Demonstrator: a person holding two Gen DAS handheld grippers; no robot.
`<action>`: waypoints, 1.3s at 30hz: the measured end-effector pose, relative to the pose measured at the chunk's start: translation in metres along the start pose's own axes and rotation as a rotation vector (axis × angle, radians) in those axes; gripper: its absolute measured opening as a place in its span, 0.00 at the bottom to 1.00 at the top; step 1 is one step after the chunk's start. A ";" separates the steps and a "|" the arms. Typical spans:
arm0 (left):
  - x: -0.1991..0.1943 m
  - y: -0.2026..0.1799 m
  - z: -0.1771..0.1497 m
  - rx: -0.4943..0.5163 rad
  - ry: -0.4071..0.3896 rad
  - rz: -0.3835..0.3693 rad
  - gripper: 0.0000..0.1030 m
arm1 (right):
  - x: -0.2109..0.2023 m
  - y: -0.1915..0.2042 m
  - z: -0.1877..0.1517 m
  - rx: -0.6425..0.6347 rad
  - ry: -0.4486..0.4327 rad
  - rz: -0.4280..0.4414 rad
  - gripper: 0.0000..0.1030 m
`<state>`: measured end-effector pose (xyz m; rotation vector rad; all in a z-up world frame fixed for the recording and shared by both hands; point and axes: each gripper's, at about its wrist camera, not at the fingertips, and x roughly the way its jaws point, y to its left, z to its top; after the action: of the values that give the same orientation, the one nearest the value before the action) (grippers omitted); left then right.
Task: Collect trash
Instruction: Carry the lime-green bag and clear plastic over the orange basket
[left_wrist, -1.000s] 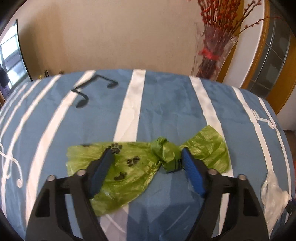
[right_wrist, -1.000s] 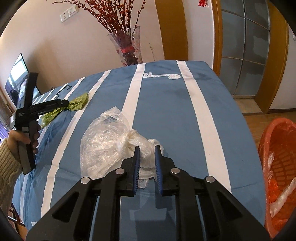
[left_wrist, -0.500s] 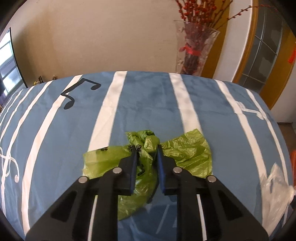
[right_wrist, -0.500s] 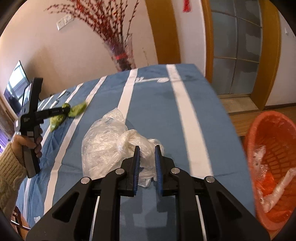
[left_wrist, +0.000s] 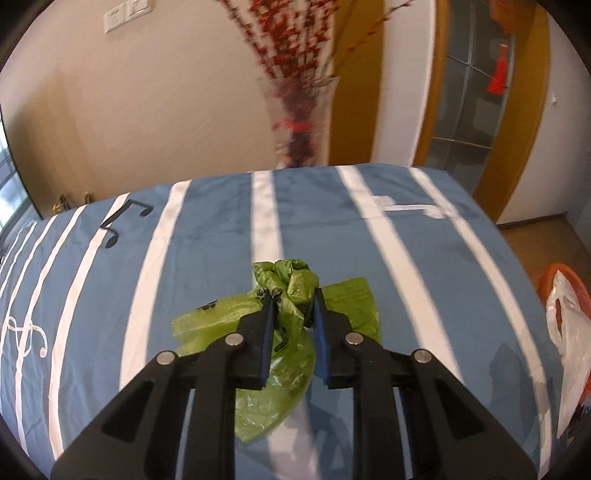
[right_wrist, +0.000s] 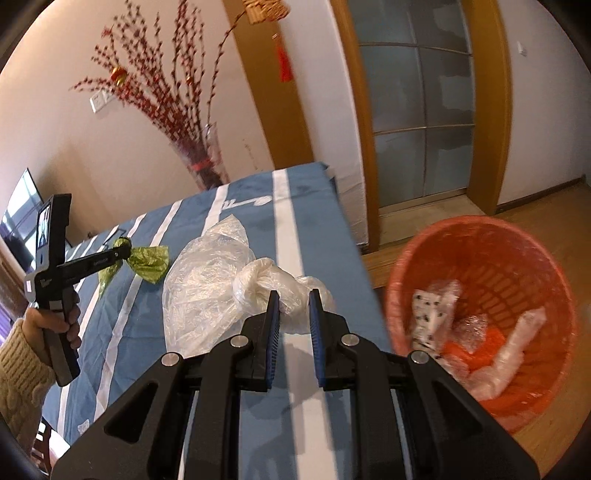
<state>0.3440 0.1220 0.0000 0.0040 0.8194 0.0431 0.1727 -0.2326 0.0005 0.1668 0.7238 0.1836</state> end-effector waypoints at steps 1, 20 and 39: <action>-0.003 -0.006 0.000 0.005 -0.004 -0.008 0.20 | -0.005 -0.005 -0.001 0.008 -0.008 -0.004 0.16; -0.062 -0.152 -0.014 0.181 -0.051 -0.232 0.20 | -0.068 -0.092 -0.013 0.157 -0.108 -0.134 0.16; -0.077 -0.262 -0.041 0.285 -0.022 -0.435 0.20 | -0.090 -0.154 -0.018 0.288 -0.173 -0.290 0.16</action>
<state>0.2711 -0.1439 0.0233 0.0946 0.7840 -0.4834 0.1117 -0.4007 0.0118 0.3445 0.5918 -0.2113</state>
